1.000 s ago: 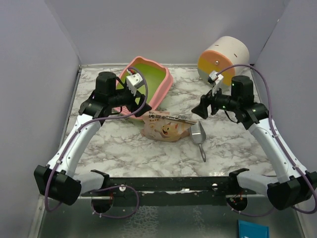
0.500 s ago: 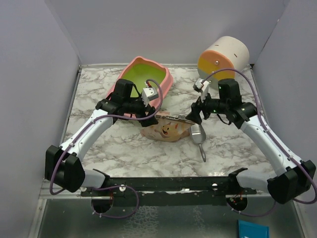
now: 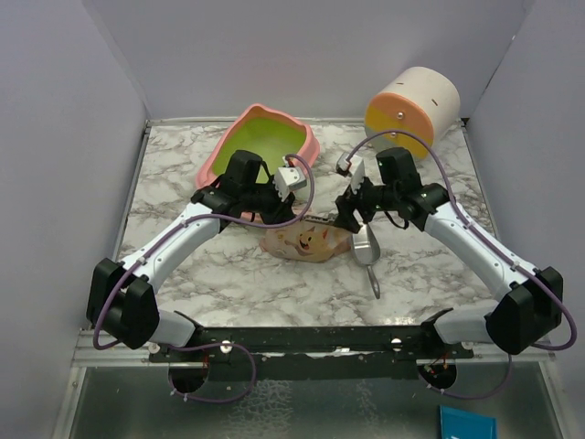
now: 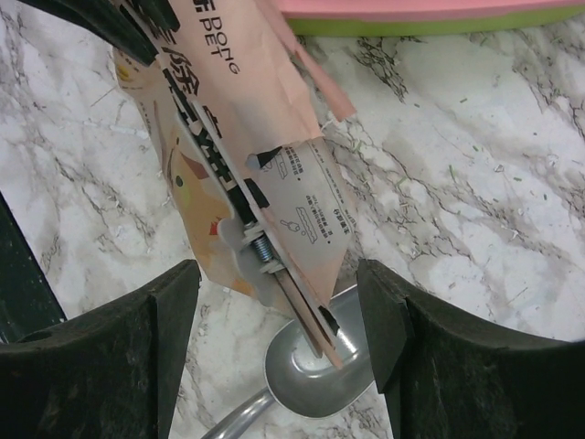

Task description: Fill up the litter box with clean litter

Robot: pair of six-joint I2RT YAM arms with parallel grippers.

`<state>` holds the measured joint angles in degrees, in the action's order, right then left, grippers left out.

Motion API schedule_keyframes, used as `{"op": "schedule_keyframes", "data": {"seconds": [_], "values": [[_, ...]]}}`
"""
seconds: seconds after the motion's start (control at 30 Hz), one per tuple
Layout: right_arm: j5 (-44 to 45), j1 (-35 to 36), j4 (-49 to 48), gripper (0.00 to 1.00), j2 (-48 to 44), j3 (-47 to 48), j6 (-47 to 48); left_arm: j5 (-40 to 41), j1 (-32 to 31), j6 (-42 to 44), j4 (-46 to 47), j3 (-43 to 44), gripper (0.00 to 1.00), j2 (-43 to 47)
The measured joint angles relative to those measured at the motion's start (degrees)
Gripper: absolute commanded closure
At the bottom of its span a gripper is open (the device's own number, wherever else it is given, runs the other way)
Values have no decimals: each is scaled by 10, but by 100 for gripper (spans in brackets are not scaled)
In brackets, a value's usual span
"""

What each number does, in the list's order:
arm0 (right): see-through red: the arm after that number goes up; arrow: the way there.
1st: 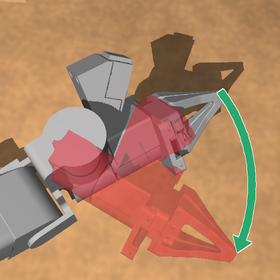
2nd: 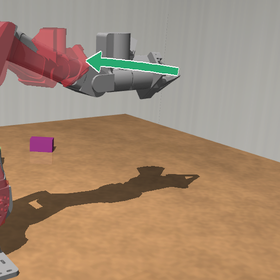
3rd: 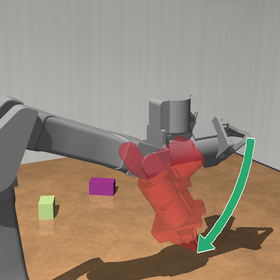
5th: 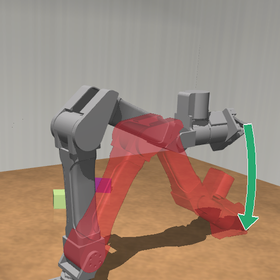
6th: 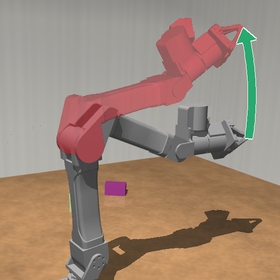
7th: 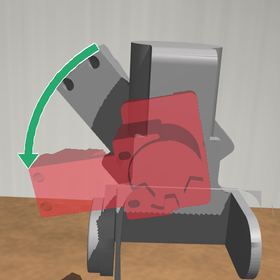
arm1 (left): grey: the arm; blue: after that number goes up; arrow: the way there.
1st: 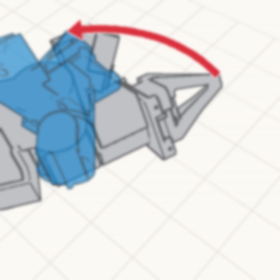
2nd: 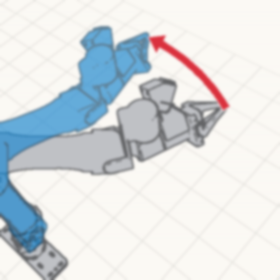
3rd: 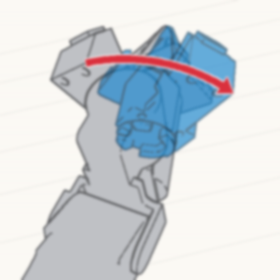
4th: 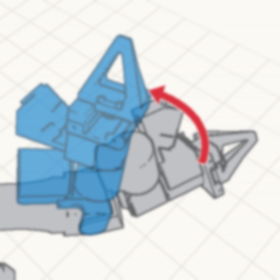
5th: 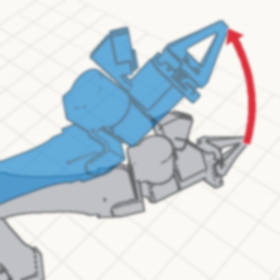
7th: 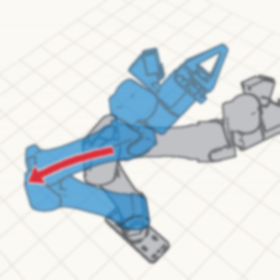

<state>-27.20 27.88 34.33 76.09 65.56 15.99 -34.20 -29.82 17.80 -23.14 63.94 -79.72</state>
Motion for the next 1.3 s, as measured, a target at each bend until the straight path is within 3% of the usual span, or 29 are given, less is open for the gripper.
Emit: {"op": "schedule_keyframes", "data": {"seconds": [0.07,0.4,0.57,0.73,0.8,0.83,0.87,1.3], "values": [[5,6,0,31,3,0,2,5,-3,1,3,0,92,0],[24,37,-1,37,5,-7,5,15,-8,-1,8,-4,94,0],[34,42,-1,49,6,-13,6,17,-10,-3,9,-4,95,0],[46,44,-5,66,13,-15,7,18,-11,-5,9,-4,99,0],[55,44,-9,81,15,-18,6,18,-12,-5,9,-4,100,0],[56,44,-10,94,16,-19,6,19,-12,-5,9,-4,100,0],[57,44,-11,98,16,-20,9,20,-14,-6,9,-4,100,0],[143,52,-12,99,-20,-33,-59,44,-21,-18,24,-11,100,1]]}}
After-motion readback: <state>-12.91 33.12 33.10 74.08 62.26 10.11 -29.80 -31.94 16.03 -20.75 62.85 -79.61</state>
